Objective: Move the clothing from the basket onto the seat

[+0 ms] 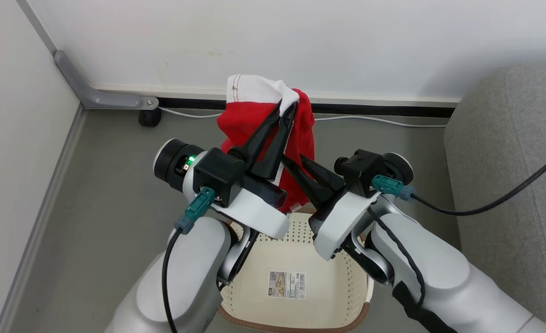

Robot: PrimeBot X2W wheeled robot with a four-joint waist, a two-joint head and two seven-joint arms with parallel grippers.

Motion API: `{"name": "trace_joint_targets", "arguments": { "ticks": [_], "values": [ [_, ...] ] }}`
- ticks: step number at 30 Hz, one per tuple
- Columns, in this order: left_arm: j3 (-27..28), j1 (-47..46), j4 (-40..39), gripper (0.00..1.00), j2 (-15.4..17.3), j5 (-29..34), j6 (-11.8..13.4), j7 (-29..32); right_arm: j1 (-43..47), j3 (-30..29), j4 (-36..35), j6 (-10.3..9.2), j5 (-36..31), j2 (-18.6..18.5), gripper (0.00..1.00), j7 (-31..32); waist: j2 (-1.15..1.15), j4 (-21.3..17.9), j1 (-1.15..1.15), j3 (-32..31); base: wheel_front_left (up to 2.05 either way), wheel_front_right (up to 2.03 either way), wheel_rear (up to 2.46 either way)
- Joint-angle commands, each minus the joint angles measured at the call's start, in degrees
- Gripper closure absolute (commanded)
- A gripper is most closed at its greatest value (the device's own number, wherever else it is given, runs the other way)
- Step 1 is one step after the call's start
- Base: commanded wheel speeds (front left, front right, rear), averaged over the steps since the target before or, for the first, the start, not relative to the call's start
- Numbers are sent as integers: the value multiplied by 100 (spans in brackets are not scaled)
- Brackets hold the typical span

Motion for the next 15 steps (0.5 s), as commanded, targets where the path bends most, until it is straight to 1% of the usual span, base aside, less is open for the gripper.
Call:
{"name": "trace_joint_targets", "arguments": {
  "ticks": [1, 3, 4, 5, 6, 10, 15],
  "values": [
    [212, -249, -125, 100, 55, -24, 56, -34, -69, -61, -136, 0, 40, 116, 100, -34, 0, -35, 0, 16, 0, 0, 0],
    [247, -226, -123, 100, 55, -4, 68, -34, -42, -149, -183, 0, 29, 95, 100, -34, 0, -74, 0, 31, 0, 0, 0],
    [260, -206, -108, 80, 55, -16, 60, -34, -21, -205, -219, 0, 24, 86, 100, -34, 0, -97, 0, 38, 0, 0, 0],
    [258, -169, -51, 11, 55, -69, 34, -34, 2, -272, -268, 0, 13, 75, 100, -34, 0, -122, 0, 42, 0, 0, 0],
    [246, -143, 16, 0, 55, -130, -6, -34, 33, -349, -325, 0, 5, 60, 100, -34, 0, -147, 0, 48, 0, 0, 0],
    [263, -127, 207, 0, 55, -109, -68, -34, 197, -799, -684, 0, -96, -60, 100, -34, 0, -245, 0, 74, 0, 0, 0],
    [335, -13, 320, 0, 55, -54, -171, -34, 412, -1477, -1155, 0, -266, -313, 100, -34, 0, -434, 0, 70, 0, 0, 0]
  ]
}}
